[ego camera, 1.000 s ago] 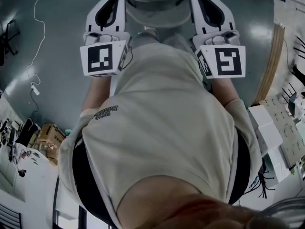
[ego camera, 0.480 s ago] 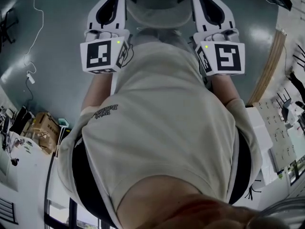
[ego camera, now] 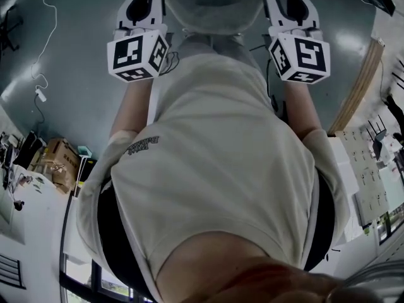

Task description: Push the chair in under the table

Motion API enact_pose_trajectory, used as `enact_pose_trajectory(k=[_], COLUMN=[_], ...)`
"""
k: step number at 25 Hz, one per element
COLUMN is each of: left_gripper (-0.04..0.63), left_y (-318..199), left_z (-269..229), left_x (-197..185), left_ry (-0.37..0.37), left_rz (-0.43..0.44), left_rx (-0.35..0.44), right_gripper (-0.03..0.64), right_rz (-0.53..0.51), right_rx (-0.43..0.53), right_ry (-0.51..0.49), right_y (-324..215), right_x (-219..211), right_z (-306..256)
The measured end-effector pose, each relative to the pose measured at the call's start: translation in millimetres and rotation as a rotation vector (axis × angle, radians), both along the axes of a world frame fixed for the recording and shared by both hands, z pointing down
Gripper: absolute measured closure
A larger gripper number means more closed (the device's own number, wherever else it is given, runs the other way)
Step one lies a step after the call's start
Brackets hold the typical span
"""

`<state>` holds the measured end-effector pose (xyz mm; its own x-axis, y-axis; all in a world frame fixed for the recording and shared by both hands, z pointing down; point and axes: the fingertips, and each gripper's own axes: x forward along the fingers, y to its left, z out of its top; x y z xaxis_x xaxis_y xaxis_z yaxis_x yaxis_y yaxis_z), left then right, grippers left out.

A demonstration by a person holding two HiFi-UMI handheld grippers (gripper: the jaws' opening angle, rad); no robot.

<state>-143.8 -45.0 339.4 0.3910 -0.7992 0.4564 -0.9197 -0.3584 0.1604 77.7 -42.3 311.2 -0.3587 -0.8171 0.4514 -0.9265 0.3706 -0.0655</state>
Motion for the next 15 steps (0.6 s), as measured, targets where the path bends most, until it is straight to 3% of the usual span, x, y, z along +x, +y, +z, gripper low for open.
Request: enact_pose_trajectory(k=[5, 10, 15], left_gripper=[0.529, 0.477, 0.457], left_y=[-5, 1, 8], left_z=[56, 128, 193], left_x=[-13, -26, -37], left_ry=[-0.001, 0.000, -0.006], left_rz=[-0.052, -0.063, -0.069], left_rx=[-0.111, -0.269, -0.406], right_gripper=[0.434, 0.417, 0.388], right_rz=[0.062, 0.086, 0.127], right_rx=[-0.117, -0.224, -0.355], right_ry=[0.023, 0.136, 0.078], right_y=[-6, -3, 6], right_x=[29, 54, 63], right_z=[57, 133, 207])
